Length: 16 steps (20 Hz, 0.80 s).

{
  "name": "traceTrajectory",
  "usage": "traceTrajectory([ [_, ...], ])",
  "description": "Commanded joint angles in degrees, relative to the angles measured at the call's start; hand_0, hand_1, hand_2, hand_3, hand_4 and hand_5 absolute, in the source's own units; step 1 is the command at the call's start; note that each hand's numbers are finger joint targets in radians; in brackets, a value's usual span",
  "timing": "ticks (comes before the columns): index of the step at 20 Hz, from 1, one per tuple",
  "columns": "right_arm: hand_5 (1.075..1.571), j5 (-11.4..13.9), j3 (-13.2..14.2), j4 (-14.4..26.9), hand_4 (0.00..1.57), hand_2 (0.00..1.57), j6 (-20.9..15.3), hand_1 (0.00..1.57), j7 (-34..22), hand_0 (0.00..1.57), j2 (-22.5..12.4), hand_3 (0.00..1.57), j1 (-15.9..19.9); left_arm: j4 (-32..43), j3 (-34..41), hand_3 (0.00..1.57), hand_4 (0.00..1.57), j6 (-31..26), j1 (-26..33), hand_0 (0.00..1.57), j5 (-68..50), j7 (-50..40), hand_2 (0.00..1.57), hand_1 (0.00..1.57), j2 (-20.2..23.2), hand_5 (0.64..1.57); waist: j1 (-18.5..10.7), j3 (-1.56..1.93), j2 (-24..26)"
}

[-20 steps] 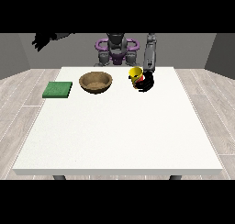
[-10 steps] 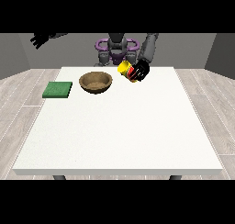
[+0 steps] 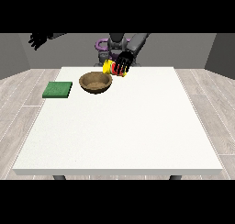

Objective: Pick the cup and pour the ball into the bowl, then pick the bowl and place it on the pad

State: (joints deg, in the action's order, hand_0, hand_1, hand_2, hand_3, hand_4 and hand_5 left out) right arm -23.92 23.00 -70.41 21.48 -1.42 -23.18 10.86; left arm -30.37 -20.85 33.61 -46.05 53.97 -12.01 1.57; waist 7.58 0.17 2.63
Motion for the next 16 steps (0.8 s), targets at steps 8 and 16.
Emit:
traceTrajectory([
  [8, 1.556, 1.1, -0.6, 5.0, 0.7, 0.0, 2.4, 0.0, 4.0, 0.0, 0.4, 0.25, 1.5, 5.1, -13.8, 1.57, 1.1, -12.3, -12.3, 1.47, 19.4, -21.6, 1.57, 1.47, -0.9, 1.57, 1.1, -0.06, 0.4],
  [16, 1.553, 2.9, -3.4, 7.5, 0.69, 0.0, -0.3, 0.0, 1.3, 0.0, 2.0, 0.32, 6.3, -5.4, -23.8, 1.56, 1.08, -29.9, -10.0, 0.25, 20.6, -25.3, 1.23, 0.25, -1.6, 1.57, 3.5, -0.13, 1.9],
])
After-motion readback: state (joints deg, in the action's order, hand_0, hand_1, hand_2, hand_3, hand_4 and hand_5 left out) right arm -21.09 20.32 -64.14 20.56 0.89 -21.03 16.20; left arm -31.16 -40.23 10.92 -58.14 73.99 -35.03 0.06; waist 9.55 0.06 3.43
